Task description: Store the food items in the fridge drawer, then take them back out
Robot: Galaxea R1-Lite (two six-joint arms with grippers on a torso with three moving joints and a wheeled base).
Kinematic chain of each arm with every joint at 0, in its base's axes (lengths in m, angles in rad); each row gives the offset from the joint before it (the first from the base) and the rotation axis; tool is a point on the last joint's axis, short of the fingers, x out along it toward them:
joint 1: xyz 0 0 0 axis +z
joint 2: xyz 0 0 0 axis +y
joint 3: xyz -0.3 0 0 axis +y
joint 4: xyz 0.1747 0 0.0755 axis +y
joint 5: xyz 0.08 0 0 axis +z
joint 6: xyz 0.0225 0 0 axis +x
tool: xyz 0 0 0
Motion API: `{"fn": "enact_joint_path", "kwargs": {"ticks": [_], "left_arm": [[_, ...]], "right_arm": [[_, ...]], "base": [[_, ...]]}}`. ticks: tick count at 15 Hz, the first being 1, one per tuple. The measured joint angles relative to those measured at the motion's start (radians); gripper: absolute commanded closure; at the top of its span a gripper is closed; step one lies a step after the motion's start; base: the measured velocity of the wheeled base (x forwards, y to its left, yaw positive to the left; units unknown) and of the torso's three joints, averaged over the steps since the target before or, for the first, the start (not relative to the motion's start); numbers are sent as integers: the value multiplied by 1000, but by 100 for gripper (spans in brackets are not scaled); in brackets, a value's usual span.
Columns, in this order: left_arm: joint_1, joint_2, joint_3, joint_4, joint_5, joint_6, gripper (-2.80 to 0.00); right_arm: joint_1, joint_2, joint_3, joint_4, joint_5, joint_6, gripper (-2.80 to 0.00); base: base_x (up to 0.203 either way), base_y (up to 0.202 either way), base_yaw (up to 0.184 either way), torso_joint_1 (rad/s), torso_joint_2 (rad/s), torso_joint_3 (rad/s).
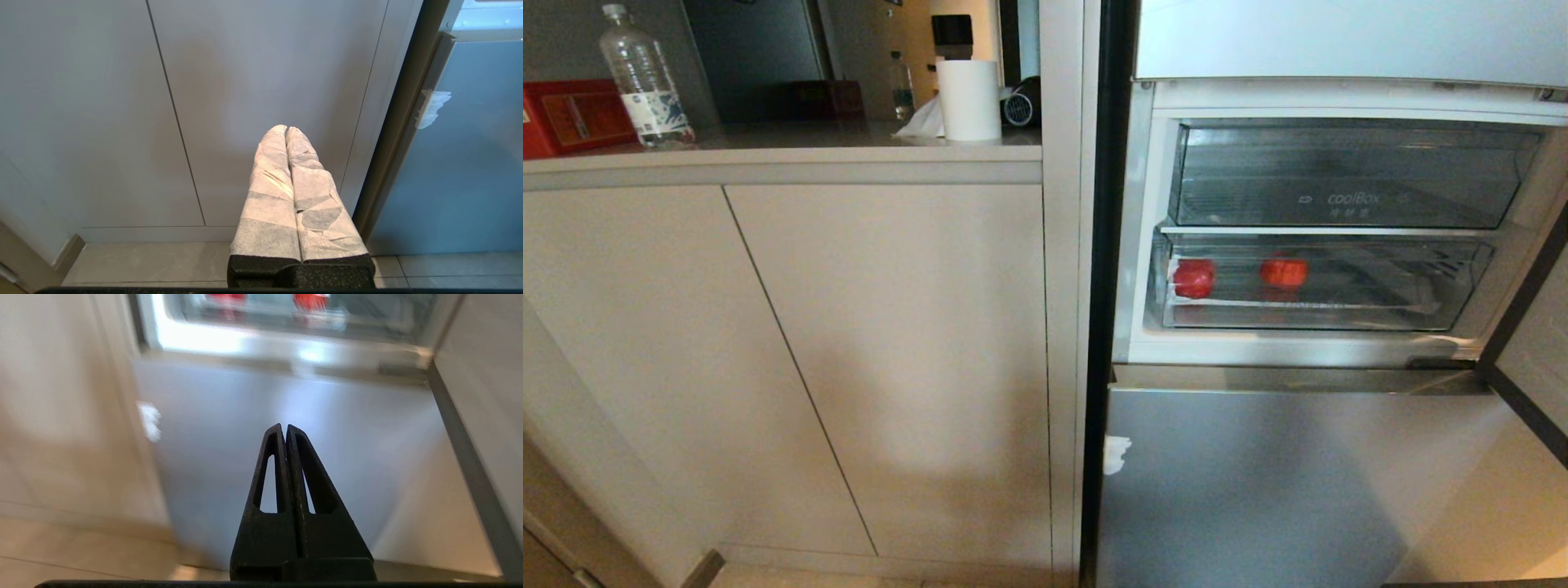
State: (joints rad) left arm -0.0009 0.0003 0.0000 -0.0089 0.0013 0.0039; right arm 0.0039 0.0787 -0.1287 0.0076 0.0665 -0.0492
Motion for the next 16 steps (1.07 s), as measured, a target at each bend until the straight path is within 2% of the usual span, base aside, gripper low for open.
{"fn": "enact_joint_path", "kwargs": {"ticks": [2,4,7,8,10,12,14,15,16], "left_arm": [[0,0,0,0,0,0,0],[1,0,0,0,0,0,0],[1,0,0,0,0,-1,0],[1,0,0,0,0,-1,0],[1,0,0,0,0,0,0],[1,0,0,0,0,0,0],[1,0,0,0,0,0,0],[1,0,0,0,0,0,0],[1,0,0,0,0,0,0]], "right_arm": [[3,144,-97,-7,42,36,0],[5,370,-200,-38,91,64,0],[33,746,-312,-185,111,87,0],[63,866,-345,-247,89,92,0],[181,1087,-411,-373,0,104,0],[318,1265,-481,-486,-113,131,0],[410,1402,-553,-570,-238,165,0],[444,1458,-588,-609,-302,180,-280],[469,1504,-609,-646,-360,186,-280]], "base": [[0,0,0,0,0,0],[0,0,0,0,0,0],[0,0,0,0,0,0],[0,0,0,0,0,0],[0,0,0,0,0,0],[0,0,0,0,0,0],[0,0,0,0,0,0],[0,0,0,0,0,0],[0,0,0,0,0,0]]}}
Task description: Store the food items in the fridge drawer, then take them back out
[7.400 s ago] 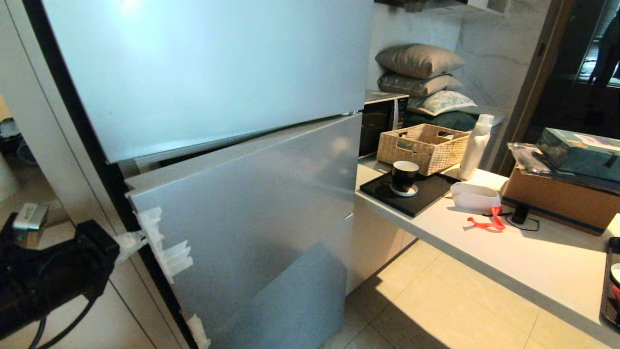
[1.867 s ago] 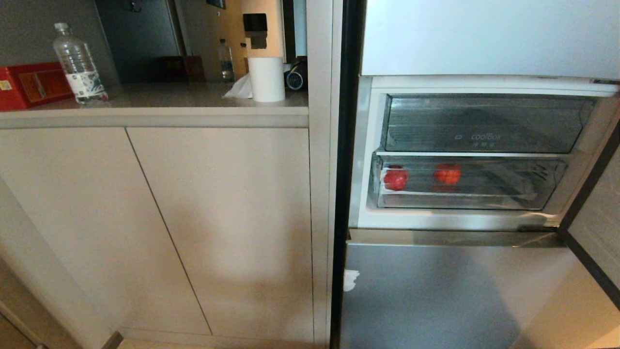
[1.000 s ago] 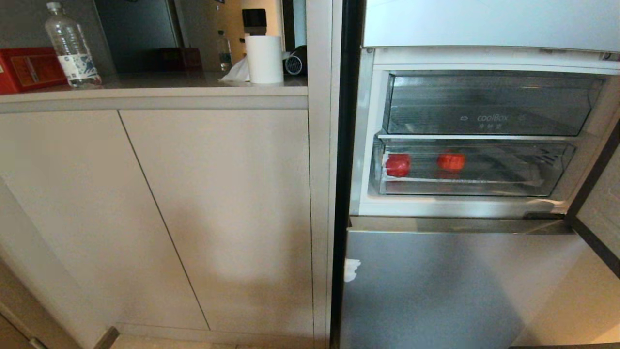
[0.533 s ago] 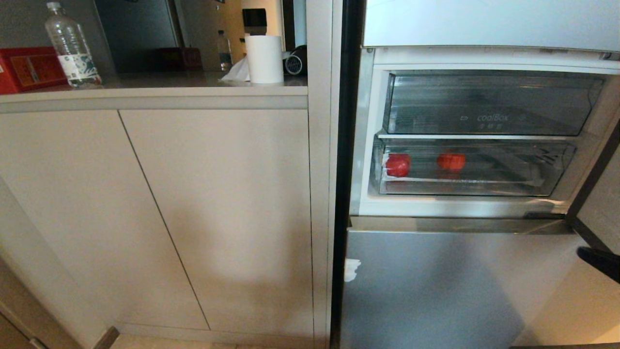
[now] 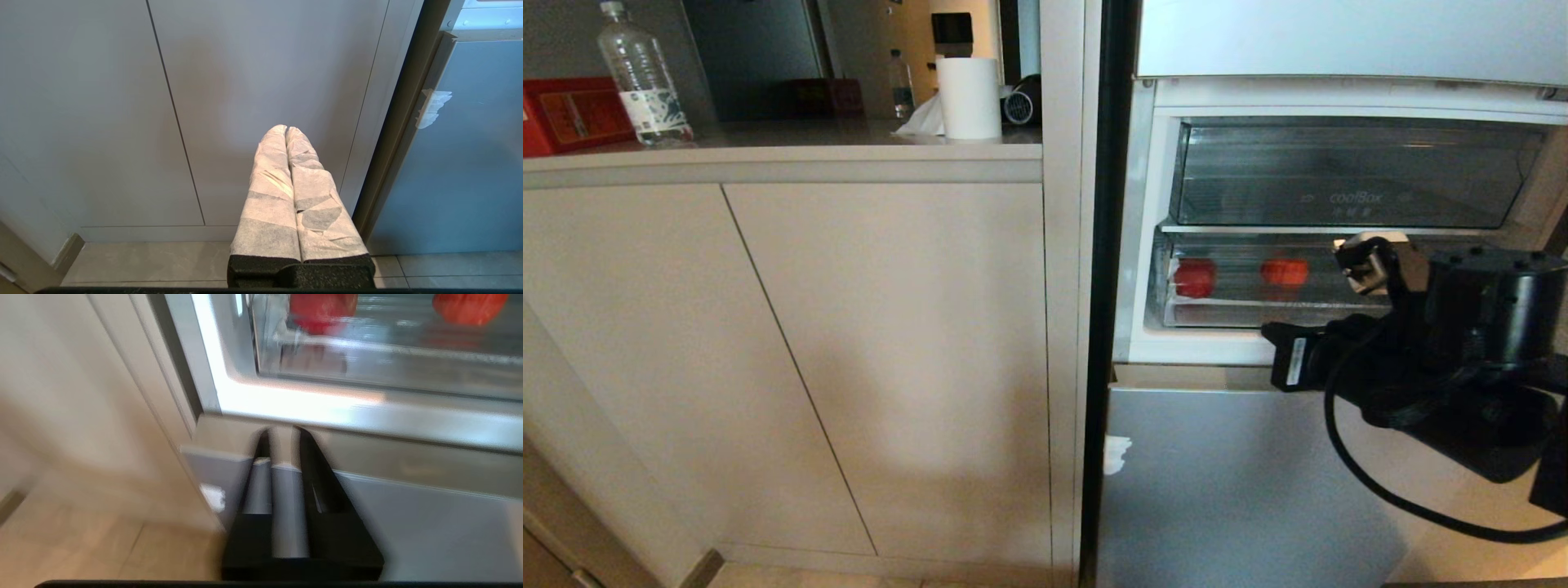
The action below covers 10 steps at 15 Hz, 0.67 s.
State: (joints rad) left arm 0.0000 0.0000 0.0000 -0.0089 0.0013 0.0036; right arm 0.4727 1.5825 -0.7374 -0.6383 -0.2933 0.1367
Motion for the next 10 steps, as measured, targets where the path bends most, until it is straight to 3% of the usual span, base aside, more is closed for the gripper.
{"fn": "enact_joint_path", "kwargs": {"ticks": [10], "left_arm": [[0,0,0,0,0,0,0]], "right_arm": [[7,339,-90,-542,-35,-50,-280]], "base": [[0,0,0,0,0,0]]}}
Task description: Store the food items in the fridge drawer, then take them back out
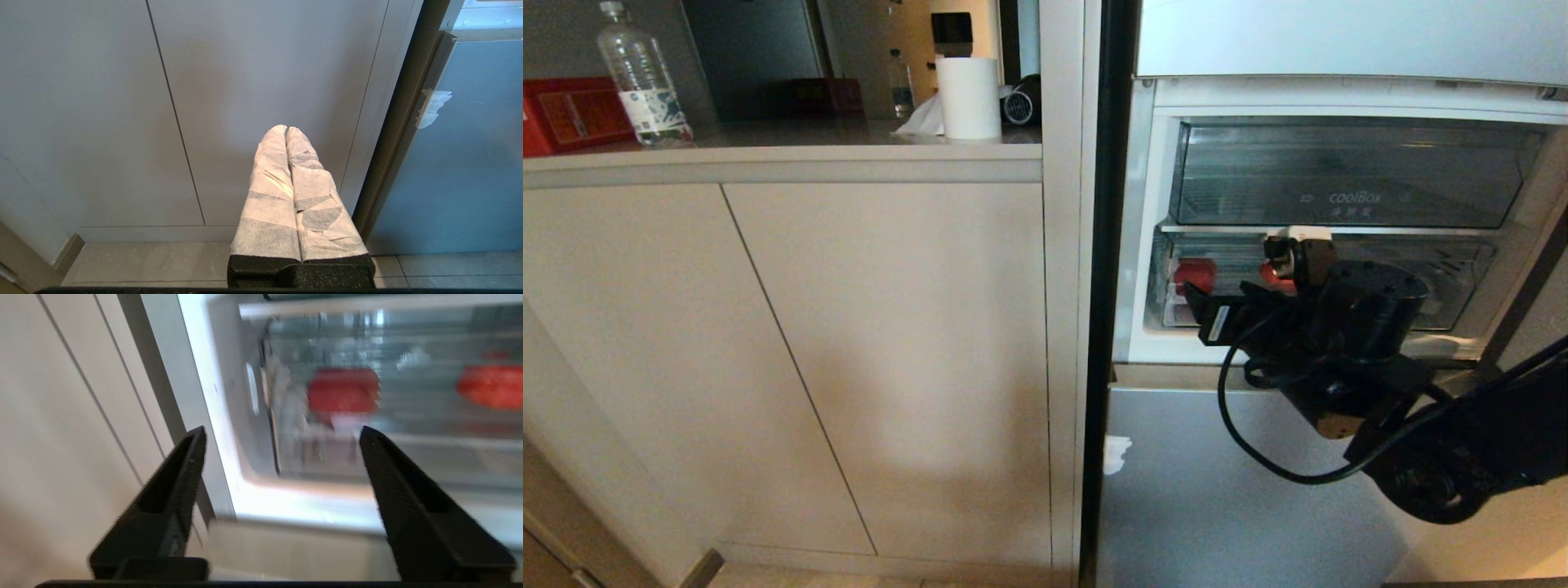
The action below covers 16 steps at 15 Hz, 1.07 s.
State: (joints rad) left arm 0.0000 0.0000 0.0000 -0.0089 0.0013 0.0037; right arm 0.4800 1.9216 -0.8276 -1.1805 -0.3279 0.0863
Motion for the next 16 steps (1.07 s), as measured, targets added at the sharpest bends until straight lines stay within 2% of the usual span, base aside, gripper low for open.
{"fn": "enact_joint_path", "kwargs": {"ticks": [3,8,16], "left_arm": [[0,0,0,0,0,0,0],[0,0,0,0,0,0,0],[0,0,0,0,0,0,0]], "right_arm": [[-1,100,-76,-119,1,-18,-280],[-6,196,-191,-123,-34,-25,-280],[-41,254,-255,-121,-52,-27,-280]], "base": [[0,0,0,0,0,0],[0,0,0,0,0,0],[0,0,0,0,0,0]]}}
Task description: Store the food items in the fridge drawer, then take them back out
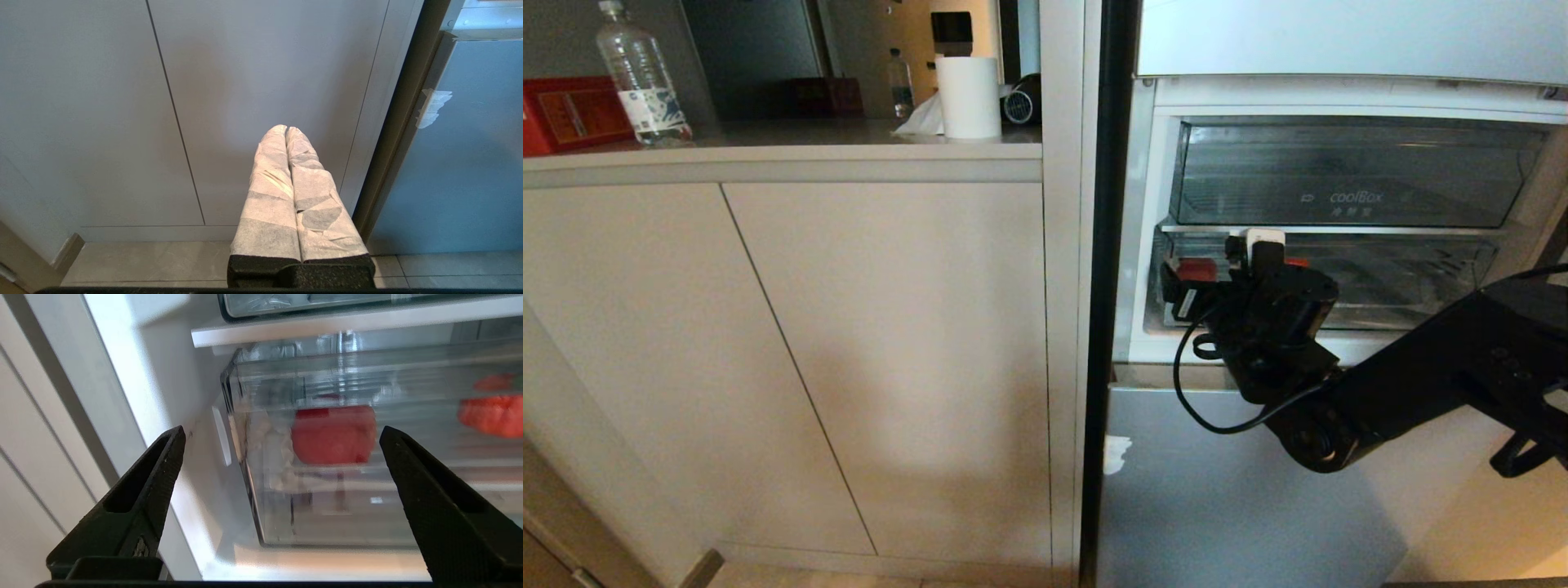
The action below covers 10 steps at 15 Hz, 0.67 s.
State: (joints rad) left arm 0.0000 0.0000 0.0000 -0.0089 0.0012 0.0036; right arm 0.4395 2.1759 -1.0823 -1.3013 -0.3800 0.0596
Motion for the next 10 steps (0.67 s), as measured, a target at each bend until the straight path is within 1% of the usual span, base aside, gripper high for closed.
{"fn": "enact_joint_path", "kwargs": {"ticks": [5,10], "left_arm": [[0,0,0,0,0,0,0],[0,0,0,0,0,0,0]], "right_arm": [[-6,48,-78,8,0,-19,-280],[-12,84,-115,24,0,-25,-280]], "base": [[0,0,0,0,0,0],[0,0,0,0,0,0]]}}
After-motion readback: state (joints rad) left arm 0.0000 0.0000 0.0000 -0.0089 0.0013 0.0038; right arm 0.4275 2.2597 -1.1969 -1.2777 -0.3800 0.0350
